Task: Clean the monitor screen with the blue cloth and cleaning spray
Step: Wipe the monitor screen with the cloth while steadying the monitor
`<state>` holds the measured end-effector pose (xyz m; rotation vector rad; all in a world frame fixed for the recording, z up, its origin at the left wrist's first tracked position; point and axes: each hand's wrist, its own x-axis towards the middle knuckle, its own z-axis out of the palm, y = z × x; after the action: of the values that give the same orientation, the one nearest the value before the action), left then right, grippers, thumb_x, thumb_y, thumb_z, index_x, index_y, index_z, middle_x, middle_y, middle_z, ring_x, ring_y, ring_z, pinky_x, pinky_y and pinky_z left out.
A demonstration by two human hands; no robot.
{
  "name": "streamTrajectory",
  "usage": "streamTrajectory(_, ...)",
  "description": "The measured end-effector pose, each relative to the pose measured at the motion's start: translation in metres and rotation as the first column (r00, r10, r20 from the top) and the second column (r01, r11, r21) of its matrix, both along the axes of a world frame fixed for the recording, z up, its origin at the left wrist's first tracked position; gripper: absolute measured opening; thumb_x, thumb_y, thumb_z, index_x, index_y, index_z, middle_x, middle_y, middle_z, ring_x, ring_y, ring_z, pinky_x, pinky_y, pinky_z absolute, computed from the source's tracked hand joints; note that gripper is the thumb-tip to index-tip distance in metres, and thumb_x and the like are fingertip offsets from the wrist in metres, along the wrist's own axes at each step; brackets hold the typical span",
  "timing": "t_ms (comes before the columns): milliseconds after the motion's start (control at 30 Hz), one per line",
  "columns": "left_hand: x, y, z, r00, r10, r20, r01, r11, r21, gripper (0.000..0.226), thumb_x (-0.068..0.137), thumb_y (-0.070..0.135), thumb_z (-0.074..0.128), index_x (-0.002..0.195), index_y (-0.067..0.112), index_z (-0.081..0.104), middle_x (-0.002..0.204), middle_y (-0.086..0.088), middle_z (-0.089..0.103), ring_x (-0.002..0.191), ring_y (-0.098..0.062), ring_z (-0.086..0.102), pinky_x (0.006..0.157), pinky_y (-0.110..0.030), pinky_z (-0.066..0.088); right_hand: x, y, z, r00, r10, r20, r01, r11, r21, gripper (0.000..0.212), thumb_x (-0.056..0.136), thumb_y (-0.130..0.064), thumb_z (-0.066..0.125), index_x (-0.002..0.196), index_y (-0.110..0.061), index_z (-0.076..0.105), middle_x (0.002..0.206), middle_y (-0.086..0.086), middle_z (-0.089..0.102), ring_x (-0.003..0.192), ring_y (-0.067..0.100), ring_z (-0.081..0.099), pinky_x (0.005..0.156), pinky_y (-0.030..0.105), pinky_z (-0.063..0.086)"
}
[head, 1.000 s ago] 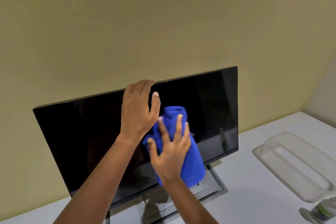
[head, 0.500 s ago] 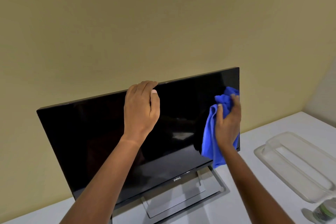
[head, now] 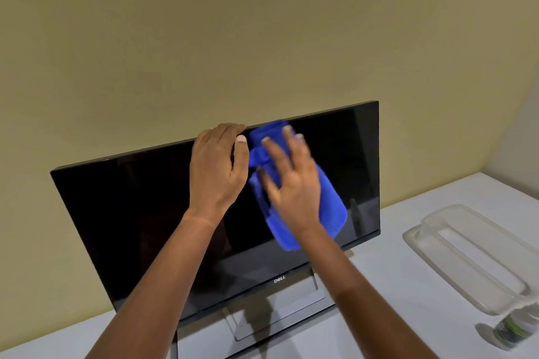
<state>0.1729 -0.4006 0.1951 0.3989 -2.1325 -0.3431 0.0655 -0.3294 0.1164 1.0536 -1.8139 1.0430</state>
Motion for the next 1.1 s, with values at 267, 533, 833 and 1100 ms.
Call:
streamTrajectory(267,-0.003,0.002,-0.002,0.999,0.028,-0.016,-0.028,0.999,0.029,0.057,0.086,0.037,0.022,0.11,0.006,0.063,0.11,-0.009,0.067,0.104,-0.025,0.058,0.094,-0.024,0.029,-0.072,0.052,-0.019,0.714,-0.014,0.7,0.377,0.85,-0.367,0.047,0.095,-0.025,0.047,0.137,-0.007,0.038,0.148,0.014,0.031,0.138,0.029,0.027,0.113,0.035,0.023)
streamTrajectory(533,-0.002,0.008,-0.006,0.999,0.027,-0.039,-0.027,1.0,-0.004,0.053,0.085,0.033,0.026,0.108,0.004,0.063,0.107,-0.011,0.068,0.102,-0.027,0.06,0.094,-0.025,0.029,-0.012,0.066,-0.097,0.32,0.176,0.931,0.64,0.684,-0.349,0.043,0.095,-0.016,0.046,0.134,0.0,0.041,0.143,0.019,0.038,0.132,0.032,0.037,0.106,0.033,0.03)
streamTrajectory(833,-0.001,0.006,-0.002,0.999,0.016,-0.042,-0.015,1.0,0.015,0.056,0.085,0.035,0.023,0.108,0.004,0.062,0.108,-0.012,0.067,0.101,-0.027,0.059,0.093,-0.025,0.03,-0.01,0.016,0.014,0.611,0.199,0.766,0.355,0.796,-0.49,0.05,0.094,-0.024,0.049,0.139,-0.006,0.035,0.153,0.015,0.021,0.143,0.025,0.017,0.115,0.03,0.018)
streamTrajectory(1100,0.0,0.005,0.0,0.998,-0.008,-0.069,0.01,1.0,0.03,0.058,0.086,0.031,0.018,0.103,0.001,0.064,0.104,-0.015,0.068,0.096,-0.031,0.06,0.091,-0.03,0.034,0.066,-0.023,-0.032,0.999,-0.045,0.027,0.041,0.991,0.126,0.062,0.089,-0.046,0.04,0.142,-0.018,0.024,0.151,0.003,0.018,0.141,0.029,0.021,0.11,0.037,0.032)
